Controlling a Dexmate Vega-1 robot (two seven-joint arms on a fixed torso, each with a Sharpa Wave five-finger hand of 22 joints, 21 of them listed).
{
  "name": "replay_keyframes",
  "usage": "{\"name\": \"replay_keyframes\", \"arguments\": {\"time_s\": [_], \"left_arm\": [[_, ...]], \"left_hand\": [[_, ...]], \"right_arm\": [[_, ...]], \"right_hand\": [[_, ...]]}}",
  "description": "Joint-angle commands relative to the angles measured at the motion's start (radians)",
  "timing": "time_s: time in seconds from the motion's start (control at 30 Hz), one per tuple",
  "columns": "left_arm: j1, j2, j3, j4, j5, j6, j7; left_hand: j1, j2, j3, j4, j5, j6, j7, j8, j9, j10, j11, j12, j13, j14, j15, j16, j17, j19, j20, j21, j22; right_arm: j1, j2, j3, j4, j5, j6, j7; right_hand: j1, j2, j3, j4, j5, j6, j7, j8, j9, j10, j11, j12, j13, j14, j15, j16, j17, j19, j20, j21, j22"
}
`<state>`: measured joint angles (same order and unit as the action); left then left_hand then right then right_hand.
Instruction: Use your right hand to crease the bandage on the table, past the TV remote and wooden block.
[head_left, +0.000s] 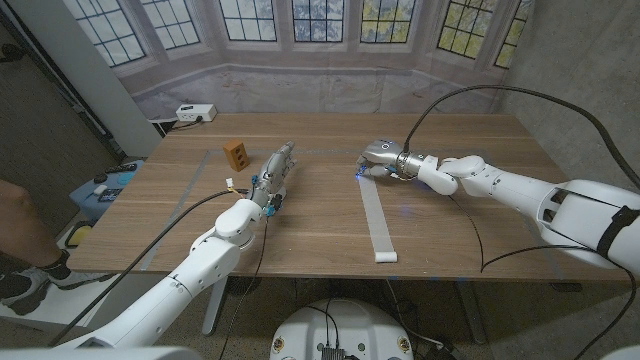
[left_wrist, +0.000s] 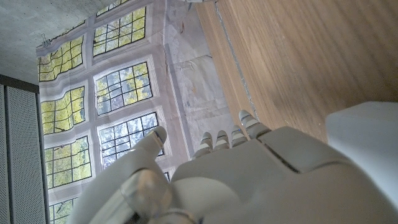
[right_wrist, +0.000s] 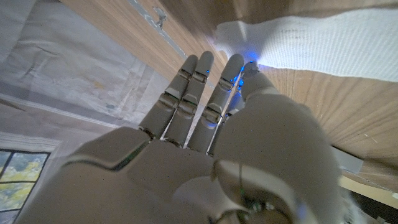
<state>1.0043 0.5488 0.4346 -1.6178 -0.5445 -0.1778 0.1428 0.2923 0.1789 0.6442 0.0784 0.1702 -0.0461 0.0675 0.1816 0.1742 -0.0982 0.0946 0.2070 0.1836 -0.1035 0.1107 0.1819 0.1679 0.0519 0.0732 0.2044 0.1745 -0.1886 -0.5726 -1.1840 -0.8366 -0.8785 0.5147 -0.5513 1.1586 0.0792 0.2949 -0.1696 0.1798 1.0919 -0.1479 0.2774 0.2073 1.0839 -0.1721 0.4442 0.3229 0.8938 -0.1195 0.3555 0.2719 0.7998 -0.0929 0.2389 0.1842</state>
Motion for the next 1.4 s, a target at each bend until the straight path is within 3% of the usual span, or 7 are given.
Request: {"name": "replay_keyframes", "arguments": {"time_s": [0.03, 0.53, 0.77, 1.4], "left_arm": [[-0.006, -0.003, -0.002, 0.019, -0.009, -0.013, -0.015], [-0.025, -0.011, 0.003, 0.042, -0.012, -0.015, -0.027], [-0.038, -0.016, 0.008, 0.057, -0.014, -0.013, -0.036], [-0.032, -0.013, 0.004, 0.053, -0.016, -0.009, -0.027]], "left_hand": [[0.009, -0.002, -0.001, -0.007, 0.003, 0.006, 0.004, 0.005, 0.003, 0.010, 0.006, 0.001, 0.005, 0.006, 0.001, -0.002, 0.002, 0.005, 0.001, -0.002, 0.003], [0.010, -0.002, -0.002, -0.008, 0.002, 0.007, 0.004, 0.004, 0.004, 0.009, 0.006, 0.000, 0.005, 0.006, 0.003, -0.002, 0.003, 0.005, 0.001, -0.002, 0.003], [0.010, -0.001, -0.002, -0.009, 0.003, 0.006, 0.004, 0.003, 0.004, 0.009, 0.007, -0.001, 0.005, 0.006, 0.003, -0.002, 0.003, 0.005, 0.001, -0.003, 0.003], [0.012, -0.001, -0.003, -0.012, 0.002, 0.007, 0.002, 0.003, 0.004, 0.010, 0.006, -0.001, 0.005, 0.005, 0.002, -0.002, 0.003, 0.005, 0.002, -0.003, 0.003]], "right_arm": [[-0.016, -0.025, 0.025, -0.063, -0.003, -0.018, 0.028], [-0.012, -0.019, 0.038, -0.054, -0.018, -0.013, 0.029], [0.003, -0.005, 0.030, -0.030, -0.024, -0.011, 0.035], [0.046, 0.030, -0.013, 0.033, -0.027, 0.004, 0.037]], "right_hand": [[0.018, 0.000, -0.002, 0.001, -0.002, 0.011, -0.001, 0.006, 0.002, 0.010, 0.003, 0.008, 0.003, 0.016, -0.123, 0.000, 0.001, 0.013, -0.106, 0.004, 0.001], [0.023, -0.001, -0.006, 0.003, -0.002, 0.011, -0.001, 0.001, 0.003, 0.009, 0.000, 0.008, 0.005, 0.022, -0.123, -0.007, -0.002, 0.013, -0.106, 0.004, 0.002], [0.031, -0.008, -0.014, 0.005, -0.003, -0.041, -0.013, -0.027, 0.004, -0.036, -0.004, -0.018, -0.001, -0.001, -0.123, -0.033, -0.004, 0.000, -0.101, -0.002, 0.001], [0.022, -0.017, -0.032, 0.012, -0.003, -0.100, -0.024, -0.055, 0.006, -0.104, -0.004, -0.066, -0.020, -0.044, -0.122, -0.068, 0.003, -0.023, -0.090, -0.013, -0.001]]}}
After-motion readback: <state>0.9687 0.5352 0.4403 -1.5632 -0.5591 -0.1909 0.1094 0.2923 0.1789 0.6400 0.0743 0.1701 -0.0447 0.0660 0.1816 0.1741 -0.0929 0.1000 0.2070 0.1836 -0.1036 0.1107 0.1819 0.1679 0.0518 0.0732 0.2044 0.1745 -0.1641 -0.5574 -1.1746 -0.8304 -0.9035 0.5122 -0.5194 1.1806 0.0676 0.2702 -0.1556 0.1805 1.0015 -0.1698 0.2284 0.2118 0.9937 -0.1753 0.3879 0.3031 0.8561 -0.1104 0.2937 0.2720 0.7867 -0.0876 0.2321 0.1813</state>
